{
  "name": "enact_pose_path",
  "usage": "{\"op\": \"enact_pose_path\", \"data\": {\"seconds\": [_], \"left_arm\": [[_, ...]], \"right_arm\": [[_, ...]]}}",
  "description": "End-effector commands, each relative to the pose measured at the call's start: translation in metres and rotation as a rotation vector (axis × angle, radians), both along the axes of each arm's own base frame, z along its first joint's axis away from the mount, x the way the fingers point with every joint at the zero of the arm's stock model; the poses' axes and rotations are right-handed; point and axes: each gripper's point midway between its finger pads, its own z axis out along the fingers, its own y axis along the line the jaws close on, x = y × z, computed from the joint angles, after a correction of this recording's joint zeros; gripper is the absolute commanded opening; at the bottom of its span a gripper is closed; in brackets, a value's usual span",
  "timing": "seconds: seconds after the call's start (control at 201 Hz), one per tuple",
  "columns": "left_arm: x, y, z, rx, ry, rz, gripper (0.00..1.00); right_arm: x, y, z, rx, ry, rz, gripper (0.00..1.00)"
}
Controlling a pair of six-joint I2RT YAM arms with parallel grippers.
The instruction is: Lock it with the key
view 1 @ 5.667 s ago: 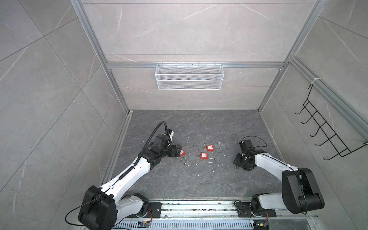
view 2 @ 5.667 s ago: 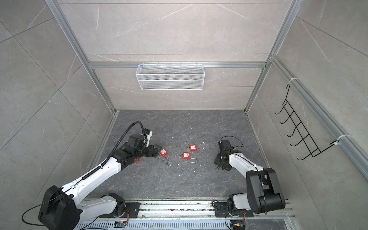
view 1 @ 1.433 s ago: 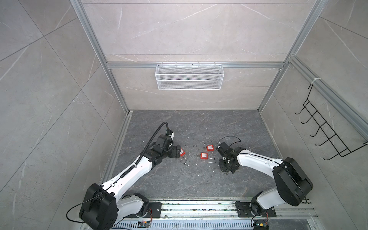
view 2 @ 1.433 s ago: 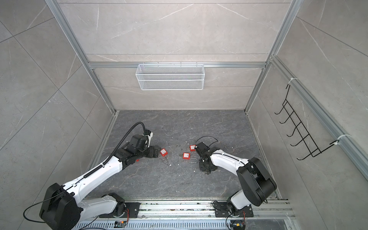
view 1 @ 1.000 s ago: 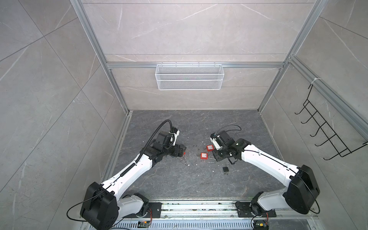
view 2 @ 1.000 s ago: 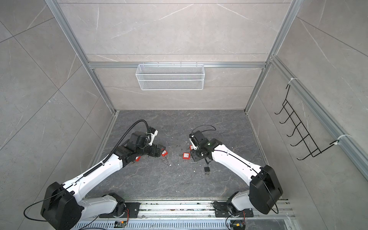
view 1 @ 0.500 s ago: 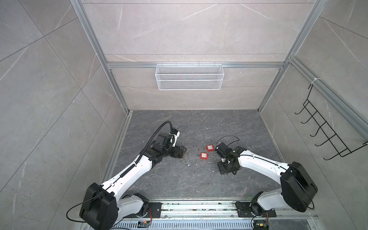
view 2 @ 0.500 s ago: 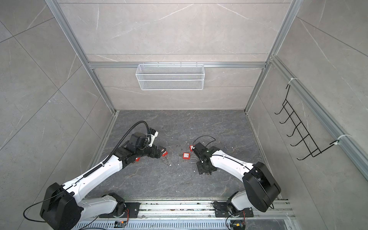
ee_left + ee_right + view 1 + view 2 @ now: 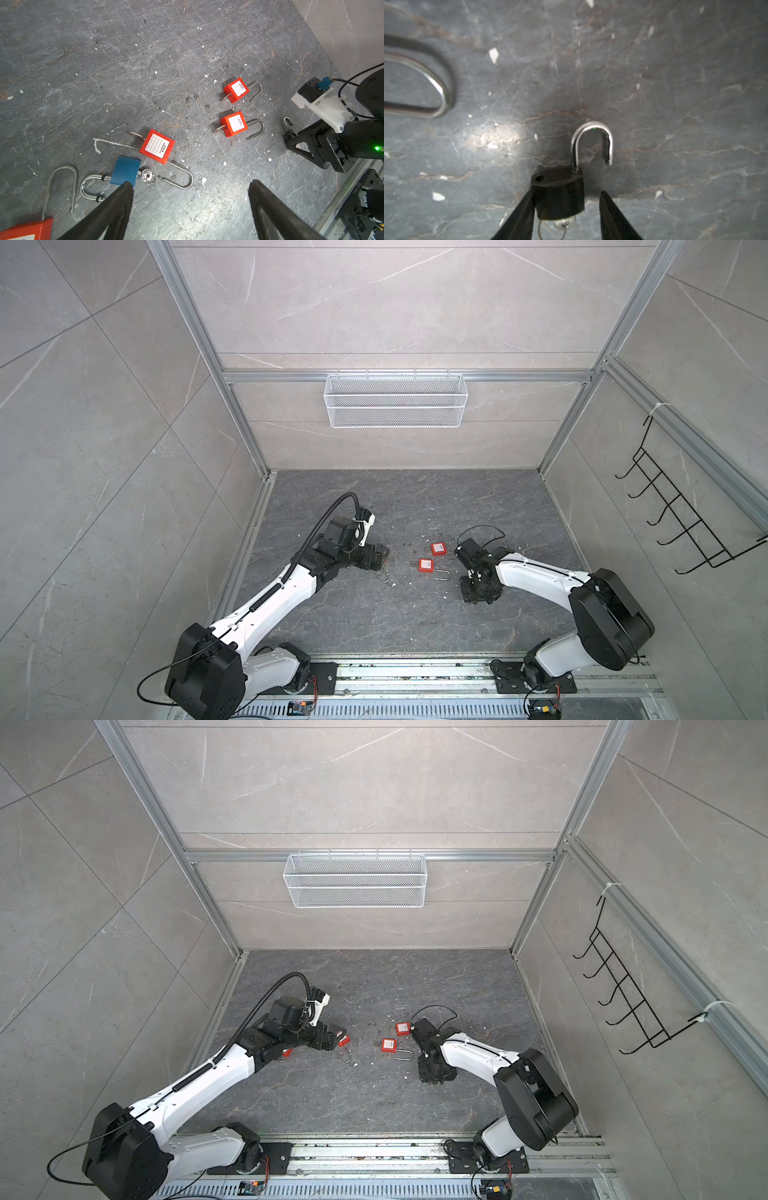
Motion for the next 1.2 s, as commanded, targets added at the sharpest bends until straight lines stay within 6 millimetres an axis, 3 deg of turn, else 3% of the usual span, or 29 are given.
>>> {"op": "enact_pose_path", "data": {"seconds": [0.0, 0.289, 0.443, 0.618, 0.877, 0.991, 1.19], "left_arm": [[0.001, -0.002, 0.01, -0.028, -0.03, -0.007, 0.89], [0.004, -0.004, 0.009, -0.029, -0.022, -0.007, 0.89], [0.004, -0.005, 0.009, -0.03, -0.021, -0.012, 0.89], [0.005, -0.006, 0.009, -0.015, -0.028, -0.031, 0.88], [0.002, -0.016, 0.031, -0.035, -0.166, -0.151, 0.79], [-0.011, -0.027, 0.043, -0.051, -0.277, -0.295, 0.78], [-0.05, -0.048, 0.058, -0.085, -0.462, -0.646, 0.65]], "right_arm": [[0.001, 0.002, -0.007, 0.03, 0.007, -0.016, 0.49], [-0.003, 0.007, -0.016, 0.056, 0.053, -0.007, 0.4], [0.0, 0.009, -0.008, 0.053, 0.044, 0.026, 0.32], [0.015, 0.03, 0.029, 0.088, -0.033, 0.162, 0.28], [0.032, 0.088, 0.118, 0.179, -0.255, 0.58, 0.27], [0.027, 0.106, 0.143, 0.235, -0.337, 0.766, 0.27], [0.014, 0.127, 0.166, 0.324, -0.443, 1.026, 0.26]]}}
